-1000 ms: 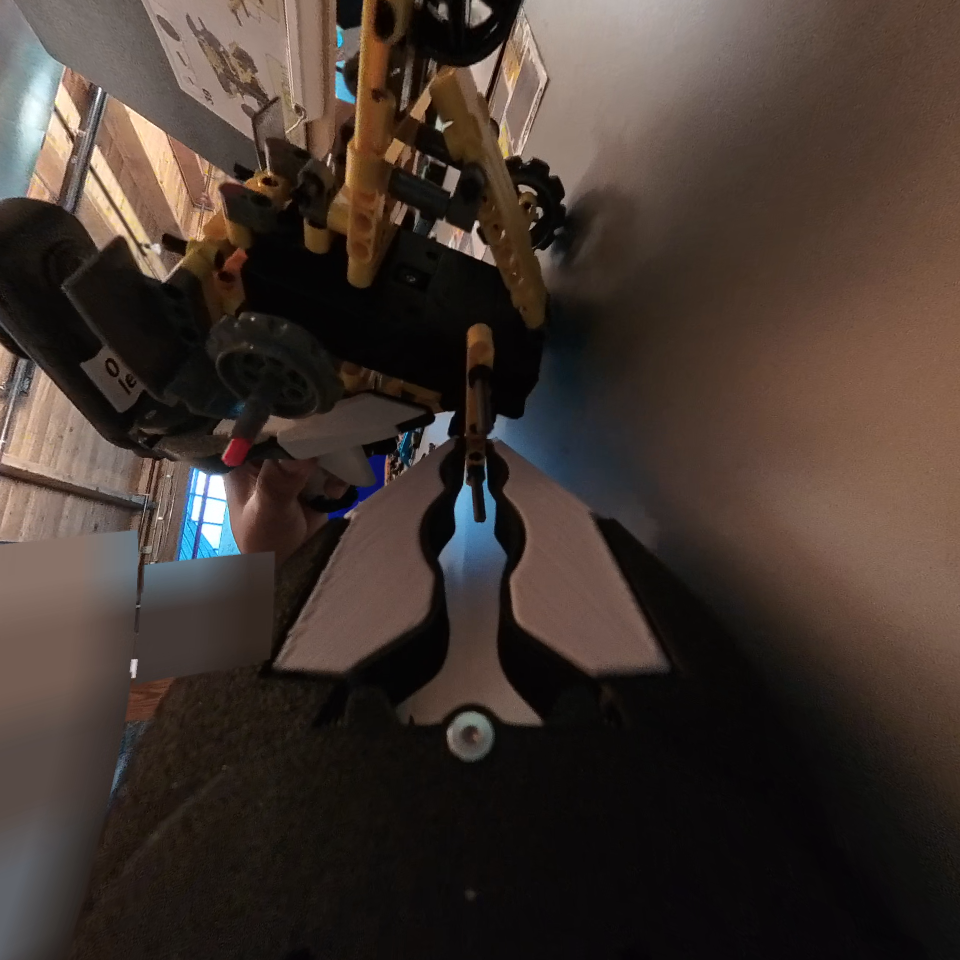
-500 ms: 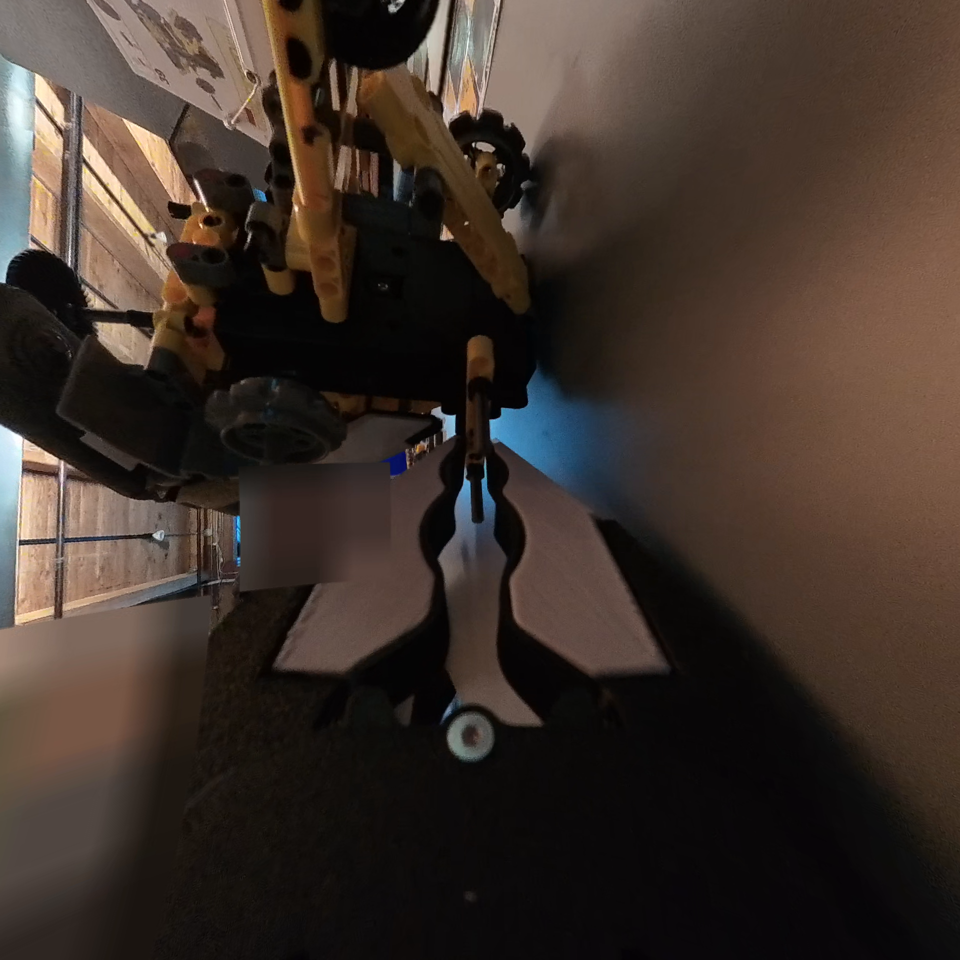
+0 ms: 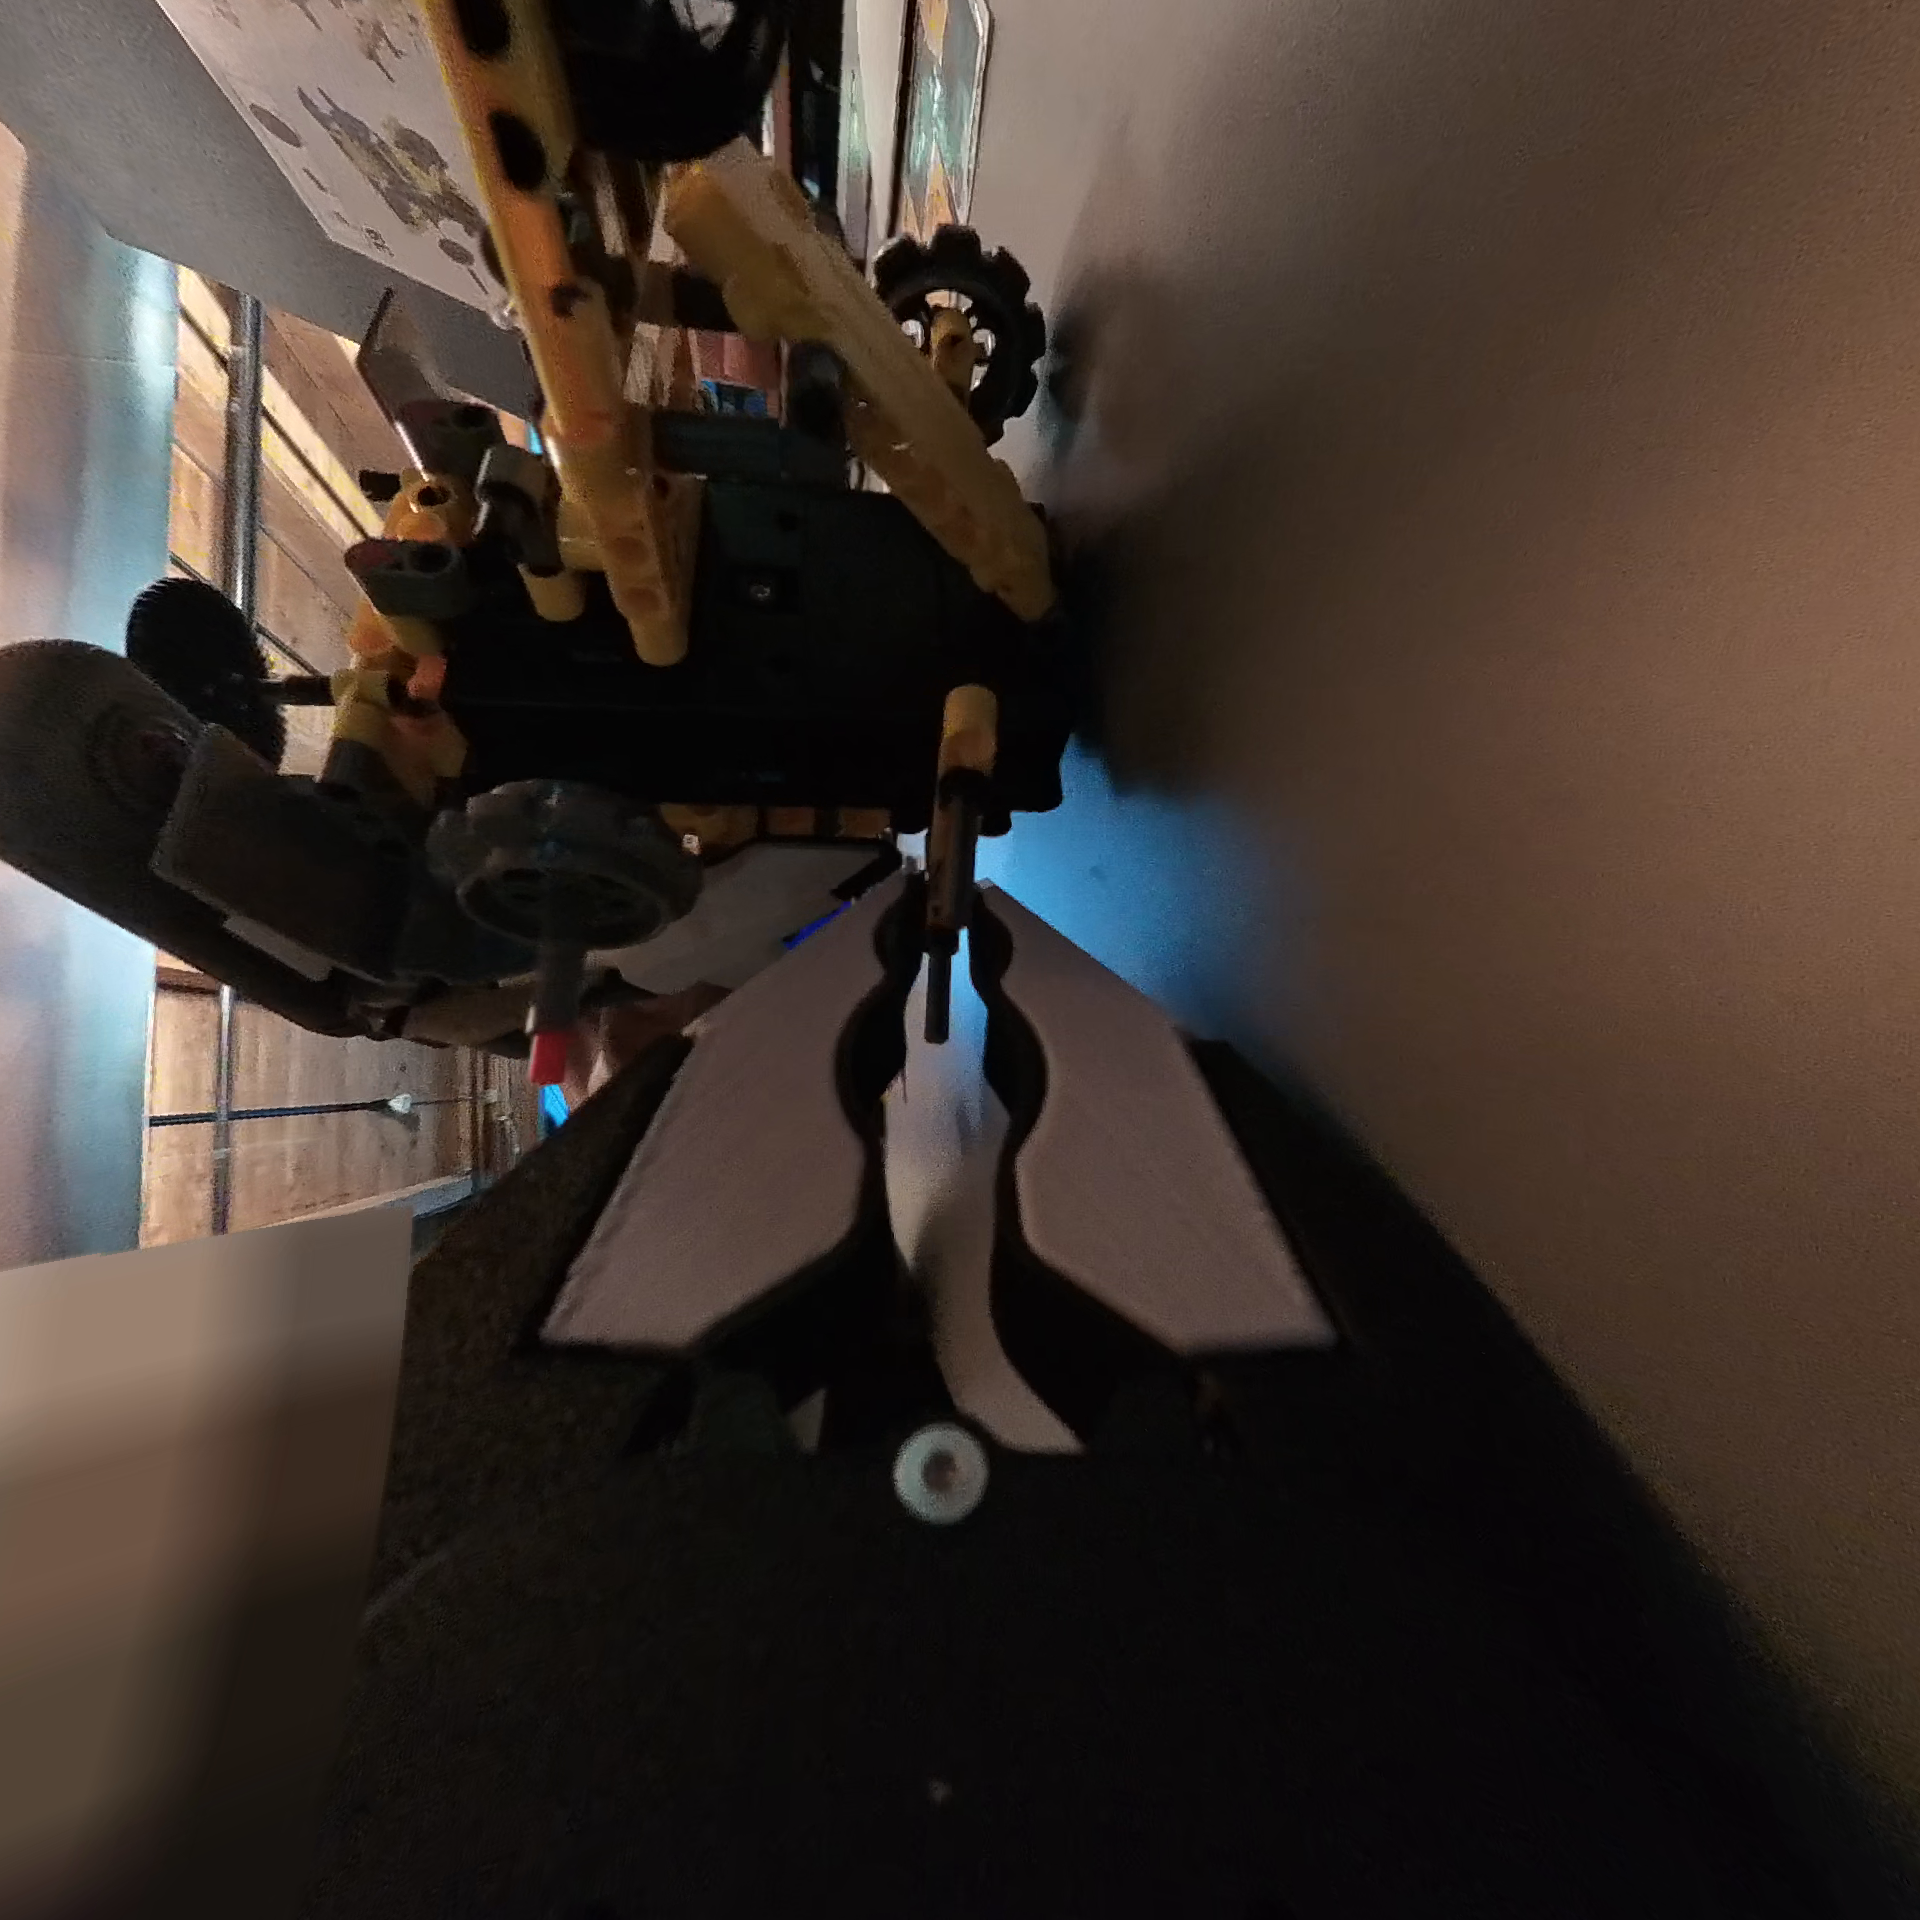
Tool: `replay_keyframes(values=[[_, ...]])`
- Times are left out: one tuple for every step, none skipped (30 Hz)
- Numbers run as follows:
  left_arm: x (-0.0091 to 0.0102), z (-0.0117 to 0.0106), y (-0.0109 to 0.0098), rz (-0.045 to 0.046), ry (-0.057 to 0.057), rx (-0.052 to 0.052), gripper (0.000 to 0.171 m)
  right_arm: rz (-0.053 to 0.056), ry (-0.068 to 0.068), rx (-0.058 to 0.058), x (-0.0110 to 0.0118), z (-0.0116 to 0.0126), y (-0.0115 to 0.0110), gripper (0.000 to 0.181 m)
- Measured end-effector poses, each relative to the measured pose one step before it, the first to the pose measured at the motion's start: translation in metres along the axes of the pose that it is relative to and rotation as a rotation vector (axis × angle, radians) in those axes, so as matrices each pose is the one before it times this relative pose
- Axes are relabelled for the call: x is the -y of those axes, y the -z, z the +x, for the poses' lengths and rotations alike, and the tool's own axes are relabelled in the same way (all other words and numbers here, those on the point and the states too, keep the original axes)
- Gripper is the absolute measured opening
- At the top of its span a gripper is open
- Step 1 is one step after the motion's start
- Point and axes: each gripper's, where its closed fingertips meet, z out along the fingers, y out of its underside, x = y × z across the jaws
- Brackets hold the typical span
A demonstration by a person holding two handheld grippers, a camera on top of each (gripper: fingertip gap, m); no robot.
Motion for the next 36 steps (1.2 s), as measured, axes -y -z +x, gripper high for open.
replay_keyframes(values=[[-0.00026, -0.00063, -0.00031, -0.0003, -0.0021, 0.0034, 0.086, 0.0035, 0.0193, -0.0134, 0.00002, 0.00035, -0.00069, 0.006], [-0.00048, -0.00033, -0.0003, -0.00144, -0.0052, 0.0049, 0.086, 0.002, 0.019, -0.0145, -0.00029, 0.00065, -0.00062, 0.007], [-0.00055, 0.00012, -0.00026, -0.0031, -0.0081, 0.0073, 0.086, 0.0024, 0.009, -0.009, -0.00022, 0.00071, -0.0001, 0.007], [-0.00054, 0.00042, -0.00035, -0.00326, -0.0084, 0.008, 0.086, -0.0014, 0.0004, -0.0033, -0.00022, 0.00068, 0.00006, 0.007], [-0.00072, 0.00028, -0.00016, -0.00586, -0.0083, 0.0063, 0.086, -0.0028, -0.0032, 0.0022, -0.0001, 0.00009, 0.00008, 0.007], [-0.00072, 0.00008, 0.00007, -0.00359, -0.0058, 0.0014, 0.085, -0.0038, -0.0028, 0.0032, -0.00001, -0.00015, -0.00005, 0.006], [-0.00042, -0.00021, -0.00011, -0.00013, -0.0028, -0.002, 0.086, -0.0053, -0.0005, 0.0008, -0.00002, -0.00005, -0.0004, 0.007], [-0.00062, -0.00067, -0.00027, -0.00105, -0.0032, -0.002, 0.086, -0.0039, 0.0054, -0.0032, 0.00008, 0.00006, -0.00066, 0.006], [-0.00117, -0.0008, -0.00046, -0.00662, -0.0047, 0.0007, 0.086, -0.0052, 0.0105, -0.006, 0.00018, 0.00014, -0.00086, 0.006], [-0.00157, -0.0009, -0.00045, -0.01102, -0.0114, 0.0048, 0.086, -0.0072, 0.0113, -0.0068, 0.00025, 0.00018, -0.00095, 0.007], [-0.00094, -0.00064, -0.0003, -0.00727, -0.0084, 0.0046, 0.086, -0.0071, 0.0071, -0.0039, 0.00038, 0.00033, -0.00055, 0.006], [-0.00027, -0.00037, -0.00031, -0.00229, -0.0067, 0.0017, 0.086, -0.0084, 0.0013, -0.0007, 0.00016, 0.00023, -0.00032, 0.007], [-0.00013, -0.00011, -0.00014, -0.00125, -0.0078, -0.0007, 0.087, -0.0096, -0.0024, 0.0018, -0.0002, 0.00012, -0.00017, 0.007], [0.00009, -0.00008, -0.00003, 0.00149, -0.0058, -0.0021, 0.087, -0.0081, -0.0023, 0.002, -0.00016, 0.00011, -0.00018, 0.007], [0.00017, -0.00028, -0.00021, 0.00203, -0.0051, -0.0025, 0.087, -0.007, 0.0033, -0.0011, -0.00022, 0.00009, -0.00023, 0.007], [-0.00014, -0.00008, -0.00014, 0.00002, -0.0082, -0.0028, 0.087, -0.0082, 0.009, -0.0041, -0.00018, 0.00007, -0.00019, 0.007], [-0.00035, 0.00009, -0.00003, -0.00227, -0.0097, -0.0034, 0.088, -0.0084, 0.0087, -0.0037, -0.00042, 0.00008, -0.0002, 0.007], [-0.00069, 0.00009, -0.00005, -0.00624, -0.0154, -0.0032, 0.089, -0.0057, 0.0043, -0.0018, -0.00012, 0.0001, -0.00008, 0.007], [-0.00078, 0.00031, 0.00009, -0.00677, -0.0134, -0.0058, 0.091, -0.0042, -0.0009, 0.0011, -0.00017, 0.00008, 0.00002, 0.007], [-0.00022, 0.00074, 0.00038, -0.00422, -0.0012, -0.0099, 0.092, -0.0022, -0.0045, 0.0027, 0.00021, 0.0001, 0.00013, 0.007], [0.00005, 0.00135, 0.00059, -0.00252, 0.0014, -0.0144, 0.095, -0.0014, -0.0045, 0.0026, 0.00018, 0.00013, 0.00024, 0.007], [0.00042, 0.00129, 0.00094, 0.00128, 0.0037, -0.0178, 0.097, 0.0005, -0.0019, 0.0018, 0.00059, 0.00001, 0.00041, 0.007], [0.00057, 0.00068, 0.00109, 0.00328, 0.0066, -0.0178, 0.098, 0.0009, -0.0008, 0.0018, 0.00058, -0.00008, 0.00023, 0.007], [0.00101, 0.00142, 0.00165, 0.00916, 0.0086, -0.025, 0.101, 0.0001, -0.0019, 0.0019, 0.00055, -0.00006, 0.00023, 0.007], [0.0011, 0.00235, 0.00252, 0.00931, 0.007, -0.0318, 0.104, 0.0006, -0.003, 0.003, 0.0008, -0.00003, 0.00037, 0.007], [0.00108, 0.00143, 0.00366, 0.00976, 0.0067, -0.0261, 0.105, 0.0001, -0.0049, 0.0045, 0.00101, -0.00009, 0.00054, 0.007], [0.00224, -0.00018, 0.00479, 0.0163, 0.0069, -0.0155, 0.108, -0.0003, -0.0077, 0.0061, 0.0011, -0.00013, 0.0004, 0.007], [0.00363, -0.00196, 0.00542, 0.02218, 0.0028, -0.0034, 0.111, -0.0004, -0.0076, 0.0062, 0.00105, -0.00013, 0.00054, 0.007], [0.00476, -0.00278, 0.00495, 0.02499, -0.0015, 0.0028, 0.112, -0.0003, -0.0058, 0.0047, 0.00118, -0.00009, 0.00057, 0.007], [0.00522, -0.00292, 0.00291, 0.02201, -0.0045, 0.004, 0.114, -0.0021, -0.0042, 0.0017, 0.00094, 0.00022, 0.0002, 0.007], [0.00458, -0.00256, 0.00008, 0.01177, -0.0021, 0.0025, 0.115, -0.004, -0.0013, -0.0007, 0.00039, 0.00022, -0.00007, 0.007], [0.00298, -0.0008, -0.00277, -0.00328, -0.0013, -0.0078, 0.119, -0.0007, -0.0002, -0.001, 0.00071, 0.00017, -0.00008, 0.007], [0.00202, 0.00056, -0.00513, -0.01023, -0.0035, -0.0156, 0.119, -0.0035, -0.0011, -0.0008, 0.00029, 0.0001, -0.00021, 0.007], [0.00037, 0.0011, -0.00642, -0.01799, -0.0036, -0.0186, 0.123, -0.0027, -0.0043, 0.0004, 0.00032, 0.00012, -0.00023, 0.007], [-0.00122, 0.00342, -0.00622, -0.02513, 0.0031, -0.0331, 0.127, 0.0007, -0.006, -0.0013, 0.00085, 0.00069, 0.00017, 0.007], [-0.00054, 0.00446, -0.00477, -0.01699, 0.0034, -0.0382, 0.13, 0.0021, -0.0028, -0.0049, 0.00134, 0.00119, 0.00079, 0.007]])
